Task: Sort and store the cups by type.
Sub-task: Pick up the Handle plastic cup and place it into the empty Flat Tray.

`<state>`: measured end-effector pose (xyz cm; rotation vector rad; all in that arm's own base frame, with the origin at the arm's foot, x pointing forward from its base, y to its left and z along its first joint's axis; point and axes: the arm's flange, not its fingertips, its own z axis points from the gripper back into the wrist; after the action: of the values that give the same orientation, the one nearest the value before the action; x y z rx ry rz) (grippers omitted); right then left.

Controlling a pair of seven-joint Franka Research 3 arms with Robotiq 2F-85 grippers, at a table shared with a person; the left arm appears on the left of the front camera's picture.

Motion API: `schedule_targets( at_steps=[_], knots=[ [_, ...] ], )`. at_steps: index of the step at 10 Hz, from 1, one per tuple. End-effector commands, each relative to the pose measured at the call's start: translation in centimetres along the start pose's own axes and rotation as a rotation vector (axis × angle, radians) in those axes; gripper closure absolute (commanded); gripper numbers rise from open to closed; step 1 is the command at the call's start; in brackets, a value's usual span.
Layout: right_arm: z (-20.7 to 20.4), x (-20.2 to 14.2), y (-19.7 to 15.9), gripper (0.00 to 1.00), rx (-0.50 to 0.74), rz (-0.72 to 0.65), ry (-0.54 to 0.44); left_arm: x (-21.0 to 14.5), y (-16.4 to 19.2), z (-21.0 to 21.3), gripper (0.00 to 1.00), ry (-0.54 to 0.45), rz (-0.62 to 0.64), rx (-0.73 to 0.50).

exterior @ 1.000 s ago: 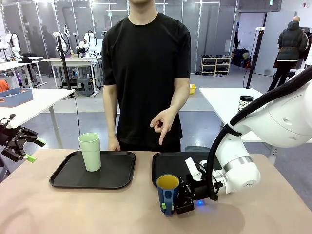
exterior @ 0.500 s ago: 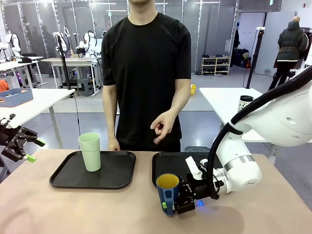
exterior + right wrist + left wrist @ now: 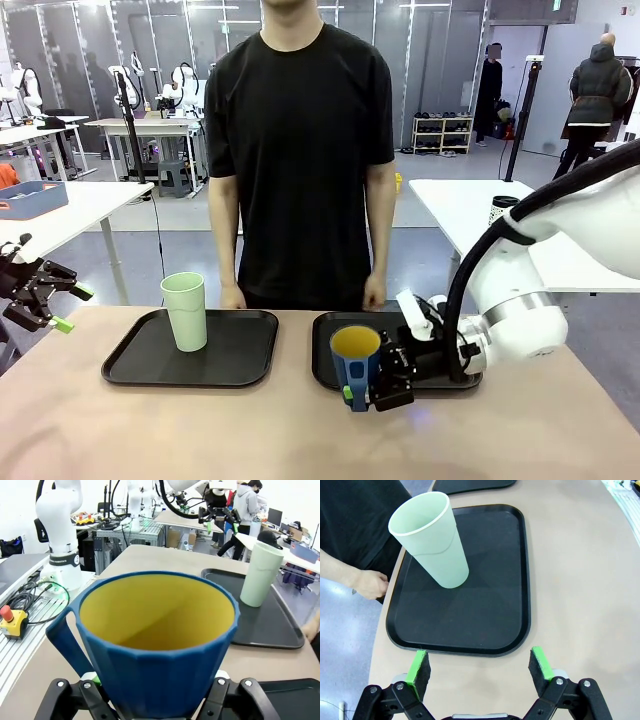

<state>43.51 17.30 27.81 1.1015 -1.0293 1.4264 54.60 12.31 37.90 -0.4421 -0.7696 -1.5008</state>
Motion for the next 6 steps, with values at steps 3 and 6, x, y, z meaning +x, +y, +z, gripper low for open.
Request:
schedule_targets(
  at_steps=[3, 6],
  knots=[
    [0.0, 0.0, 0.0, 0.60, 0.000, 0.000, 0.000, 0.1, 0.2, 0.1, 0.00, -0.028, -0.009, 0.006],
    [0.0, 0.0, 0.0, 0.60, 0.000, 0.000, 0.000, 0.1, 0.2, 0.1, 0.00, -0.028, -0.009, 0.006]
  ],
)
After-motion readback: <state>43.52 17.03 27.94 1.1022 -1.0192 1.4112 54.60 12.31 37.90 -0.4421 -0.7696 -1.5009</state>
